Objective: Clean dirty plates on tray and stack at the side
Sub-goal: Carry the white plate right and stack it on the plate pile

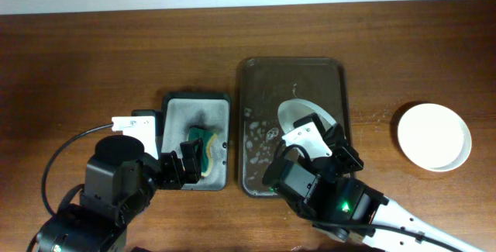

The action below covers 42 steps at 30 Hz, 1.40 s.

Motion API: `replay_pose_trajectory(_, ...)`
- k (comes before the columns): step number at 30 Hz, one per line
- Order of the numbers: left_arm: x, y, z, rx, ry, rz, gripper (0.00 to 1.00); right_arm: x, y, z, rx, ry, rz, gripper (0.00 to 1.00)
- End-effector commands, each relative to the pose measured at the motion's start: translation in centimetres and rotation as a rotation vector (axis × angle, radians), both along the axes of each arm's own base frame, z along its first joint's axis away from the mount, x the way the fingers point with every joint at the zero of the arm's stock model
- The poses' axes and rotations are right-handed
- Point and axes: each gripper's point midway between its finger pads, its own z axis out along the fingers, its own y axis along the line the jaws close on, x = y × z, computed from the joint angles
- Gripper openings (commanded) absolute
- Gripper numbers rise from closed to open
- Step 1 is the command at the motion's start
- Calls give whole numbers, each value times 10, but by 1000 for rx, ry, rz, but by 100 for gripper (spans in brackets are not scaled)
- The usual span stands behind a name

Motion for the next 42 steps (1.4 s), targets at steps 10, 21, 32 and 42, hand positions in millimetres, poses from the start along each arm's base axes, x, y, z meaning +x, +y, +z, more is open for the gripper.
replay_pose_trajectory(10,0,1,4,1,-13,-7,100,18,-27,-40,502,143,-250,4)
replay_pose_trajectory(21,0,1,4,1,-13,-7,100,22,-46,-24,250,174,-188,4)
replay_pose_trajectory(32,0,1,4,1,-13,-7,100,7,-14,36,-35,-136,-93,4)
replay_pose_trajectory(42,0,1,4,1,-13,-6,100,7,-13,33,-4,-134,-95,4)
